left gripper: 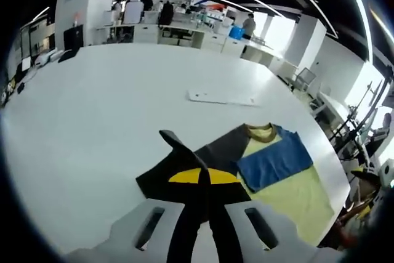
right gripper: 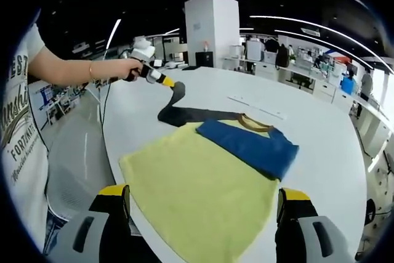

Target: Fold the garment on the visible template until the final outline fits inside the template.

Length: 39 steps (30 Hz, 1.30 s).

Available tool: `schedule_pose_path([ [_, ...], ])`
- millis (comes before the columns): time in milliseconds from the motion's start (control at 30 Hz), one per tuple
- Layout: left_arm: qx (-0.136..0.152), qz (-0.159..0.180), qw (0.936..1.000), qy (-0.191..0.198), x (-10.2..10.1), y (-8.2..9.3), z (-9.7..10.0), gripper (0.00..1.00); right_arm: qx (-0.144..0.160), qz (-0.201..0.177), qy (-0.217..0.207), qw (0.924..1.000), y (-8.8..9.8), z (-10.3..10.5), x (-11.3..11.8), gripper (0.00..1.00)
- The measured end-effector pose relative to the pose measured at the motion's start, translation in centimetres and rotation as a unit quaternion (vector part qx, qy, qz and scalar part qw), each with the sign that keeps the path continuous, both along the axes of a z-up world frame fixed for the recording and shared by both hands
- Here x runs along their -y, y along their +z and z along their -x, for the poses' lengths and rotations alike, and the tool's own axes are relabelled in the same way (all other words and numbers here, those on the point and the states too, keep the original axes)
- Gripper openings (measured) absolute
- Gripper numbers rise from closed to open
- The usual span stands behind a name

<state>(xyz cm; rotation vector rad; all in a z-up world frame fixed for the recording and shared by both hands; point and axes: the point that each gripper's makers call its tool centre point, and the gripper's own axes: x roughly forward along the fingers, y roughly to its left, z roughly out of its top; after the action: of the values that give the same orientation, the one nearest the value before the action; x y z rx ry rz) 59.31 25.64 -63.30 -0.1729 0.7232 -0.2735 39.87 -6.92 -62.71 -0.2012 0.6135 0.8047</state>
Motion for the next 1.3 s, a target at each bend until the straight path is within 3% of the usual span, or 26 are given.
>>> schedule_pose_path([
  [367,0.013,0.009,0.9993,-0.033,2.7,1.6,-1.2,0.0,-0.003,-0.001,-0.002,1.0,-0.5,-0.2,0.6,0.99],
  [1300,0.033,0.035,0.9941,-0.097,9.5,3.3,-3.8,0.0,-0.002,-0.015,-0.003,0.9999,-1.0,-0.8,0.7,0.99],
])
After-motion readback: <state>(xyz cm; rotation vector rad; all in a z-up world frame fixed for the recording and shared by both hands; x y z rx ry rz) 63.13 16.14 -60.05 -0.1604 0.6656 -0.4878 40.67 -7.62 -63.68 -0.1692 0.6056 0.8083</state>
